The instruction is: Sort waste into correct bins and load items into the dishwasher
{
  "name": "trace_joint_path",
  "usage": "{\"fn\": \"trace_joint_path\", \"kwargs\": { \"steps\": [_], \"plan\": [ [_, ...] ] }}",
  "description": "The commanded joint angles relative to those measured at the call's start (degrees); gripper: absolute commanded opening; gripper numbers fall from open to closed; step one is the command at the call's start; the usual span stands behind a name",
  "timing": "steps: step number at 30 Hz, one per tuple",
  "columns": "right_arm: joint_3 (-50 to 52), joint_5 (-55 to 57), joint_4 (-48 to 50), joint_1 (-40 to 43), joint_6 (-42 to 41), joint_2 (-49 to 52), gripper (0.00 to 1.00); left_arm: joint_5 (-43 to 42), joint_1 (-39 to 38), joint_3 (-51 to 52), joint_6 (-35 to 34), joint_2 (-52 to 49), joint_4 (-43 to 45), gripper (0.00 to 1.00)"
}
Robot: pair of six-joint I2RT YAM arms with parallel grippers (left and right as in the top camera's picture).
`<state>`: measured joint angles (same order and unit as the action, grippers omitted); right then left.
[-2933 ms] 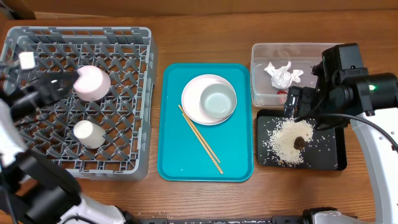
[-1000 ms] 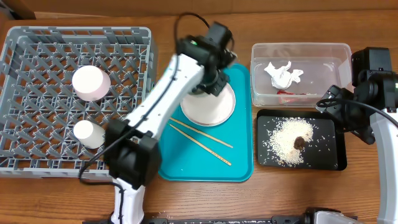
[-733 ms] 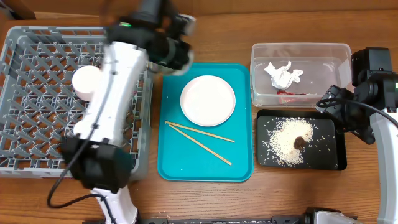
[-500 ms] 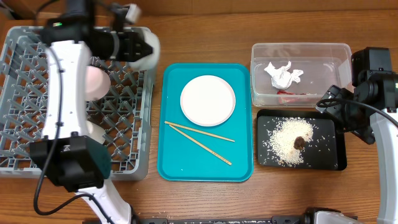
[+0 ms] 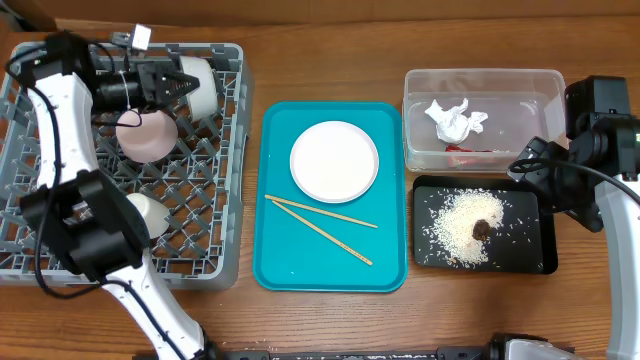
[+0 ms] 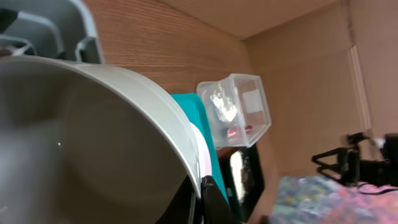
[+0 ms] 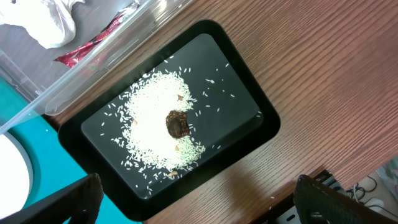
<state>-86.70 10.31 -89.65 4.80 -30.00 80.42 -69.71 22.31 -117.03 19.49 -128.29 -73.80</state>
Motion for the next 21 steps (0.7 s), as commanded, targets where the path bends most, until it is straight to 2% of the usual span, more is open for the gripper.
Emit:
{"fn": "trace_joint_path", "kwargs": {
  "steps": [1, 3, 6, 7, 9, 11, 15, 21],
  "plan": [
    [-1.07, 0.11, 0.15, 0.11, 0.00, -0.22, 1.00, -5.92, 1.92, -0.11, 1.77, -2.84, -0.90, 0.04],
    [-1.07, 0.11, 0.15, 0.11, 0.00, -0.22, 1.00, -4.70, 3.21, -0.11, 1.79, -3.82, -1.88, 0.07],
    [-1.07, 0.11, 0.20, 0.11, 0.00, -0.22, 1.00, 1.70, 5.51, -0.11, 1.77, -4.37, -4.66, 0.30],
    [-1.07, 0.11, 0.22, 0.11, 0.00, -0.22, 1.00, 3.67, 6.29, -0.11, 1.88, -4.35, -5.77, 0.33],
    [-1.07, 0.11, 0.24, 0.11, 0.00, -0.22, 1.00, 5.27, 8.00, -0.11, 3.19, -4.17, -8.17, 0.48],
    [-1.07, 0.11, 0.31, 0.11, 0.00, -0.22, 1.00, 5.14, 9.84, -0.13, 4.76, -3.89, -10.47, 0.56],
    [-1.07, 0.13, 0.33, 0.11, 0.00, -0.22, 1.00, 1.86, 13.11, -0.13, 7.43, -1.64, -12.98, 0.56],
    [-1.07, 0.11, 0.35, 0.11, 0.00, -0.22, 1.00, 1.31, 13.62, -0.13, 7.82, 4.17, -13.11, 0.54]
  ]
}}
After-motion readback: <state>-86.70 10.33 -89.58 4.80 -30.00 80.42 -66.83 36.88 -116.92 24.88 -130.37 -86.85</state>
